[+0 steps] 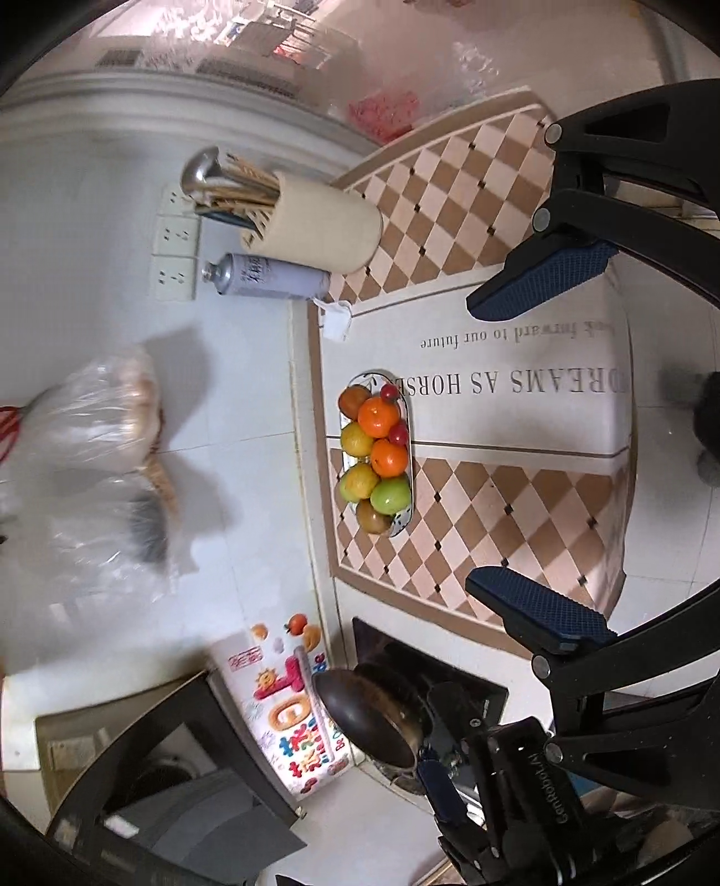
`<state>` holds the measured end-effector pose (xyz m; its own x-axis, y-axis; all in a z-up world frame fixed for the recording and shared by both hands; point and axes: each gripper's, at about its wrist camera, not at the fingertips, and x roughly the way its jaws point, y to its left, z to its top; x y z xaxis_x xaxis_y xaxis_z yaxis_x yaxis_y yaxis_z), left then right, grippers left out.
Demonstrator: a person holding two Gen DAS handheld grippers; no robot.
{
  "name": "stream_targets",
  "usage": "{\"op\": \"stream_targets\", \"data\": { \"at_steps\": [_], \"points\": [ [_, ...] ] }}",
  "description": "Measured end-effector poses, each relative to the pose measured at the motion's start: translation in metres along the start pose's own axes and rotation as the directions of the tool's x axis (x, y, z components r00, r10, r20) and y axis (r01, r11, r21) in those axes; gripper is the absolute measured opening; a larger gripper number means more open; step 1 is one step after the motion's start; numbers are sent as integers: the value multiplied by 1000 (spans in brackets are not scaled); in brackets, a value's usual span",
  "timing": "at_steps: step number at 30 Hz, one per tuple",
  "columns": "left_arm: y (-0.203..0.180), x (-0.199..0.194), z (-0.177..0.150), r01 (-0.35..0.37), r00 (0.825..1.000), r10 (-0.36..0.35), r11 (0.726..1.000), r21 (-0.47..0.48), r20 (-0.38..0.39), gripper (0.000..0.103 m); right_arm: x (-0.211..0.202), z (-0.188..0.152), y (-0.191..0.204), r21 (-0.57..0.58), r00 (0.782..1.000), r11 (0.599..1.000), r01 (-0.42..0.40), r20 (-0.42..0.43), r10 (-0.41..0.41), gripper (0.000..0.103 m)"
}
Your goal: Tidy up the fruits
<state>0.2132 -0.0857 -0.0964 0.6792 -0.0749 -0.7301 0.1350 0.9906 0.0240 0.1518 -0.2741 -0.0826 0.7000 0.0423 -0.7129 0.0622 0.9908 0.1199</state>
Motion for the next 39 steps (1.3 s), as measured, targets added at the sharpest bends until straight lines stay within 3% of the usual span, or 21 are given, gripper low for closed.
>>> {"op": "stream_targets", "data": {
  "at_steps": [6, 20, 28, 39],
  "points": [
    [6, -47, -15, 18, 1000, -18, 1000, -22, 26, 87, -65, -18, -2, 10, 998, 1000, 19, 52, -20, 94],
    [-5, -101, -33, 19, 999, -17, 999, -46, 40, 87, -135, -18, -11, -8, 995, 999, -31, 90, 32, 94],
    [-7, -104, -37, -1, 999, 3, 998, -58, 34, 87, -135, -15, -2, -41, 994, 997, -72, 83, 76, 94],
    [-1, -69, -13, -57, 998, 58, 995, -76, 11, 87, -79, 10, -1, -34, 996, 996, -84, 39, 85, 95]
  ]
}}
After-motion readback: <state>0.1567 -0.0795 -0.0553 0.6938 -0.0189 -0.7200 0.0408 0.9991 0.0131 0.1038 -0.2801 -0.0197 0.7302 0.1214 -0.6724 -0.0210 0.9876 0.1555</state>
